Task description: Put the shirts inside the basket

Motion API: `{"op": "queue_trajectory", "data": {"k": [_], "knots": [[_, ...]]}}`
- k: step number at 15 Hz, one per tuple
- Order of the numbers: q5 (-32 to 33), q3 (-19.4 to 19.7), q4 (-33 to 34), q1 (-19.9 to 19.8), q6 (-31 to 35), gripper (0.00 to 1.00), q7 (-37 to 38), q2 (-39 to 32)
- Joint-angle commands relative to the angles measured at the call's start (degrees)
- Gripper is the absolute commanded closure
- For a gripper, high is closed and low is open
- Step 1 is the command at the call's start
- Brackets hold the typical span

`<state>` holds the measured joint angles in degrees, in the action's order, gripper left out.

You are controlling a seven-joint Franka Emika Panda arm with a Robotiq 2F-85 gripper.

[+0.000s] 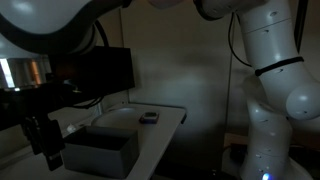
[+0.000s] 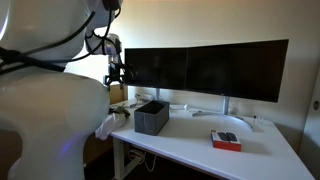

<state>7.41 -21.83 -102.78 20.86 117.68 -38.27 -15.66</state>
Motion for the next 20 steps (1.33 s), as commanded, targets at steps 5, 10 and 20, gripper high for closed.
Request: {"op": "queue_trajectory", "data": {"k": [5, 10, 20], "knots": [[-0.6, -0.2, 0.8, -0.4, 4.8, 0.0, -1.9, -2.8], [0.0, -1.7, 2.8, 1.6, 7.9, 0.0, -1.9, -8.7], [11.8, 2.8, 9.5, 8.7, 6.0, 0.0, 5.5, -19.2]]}}
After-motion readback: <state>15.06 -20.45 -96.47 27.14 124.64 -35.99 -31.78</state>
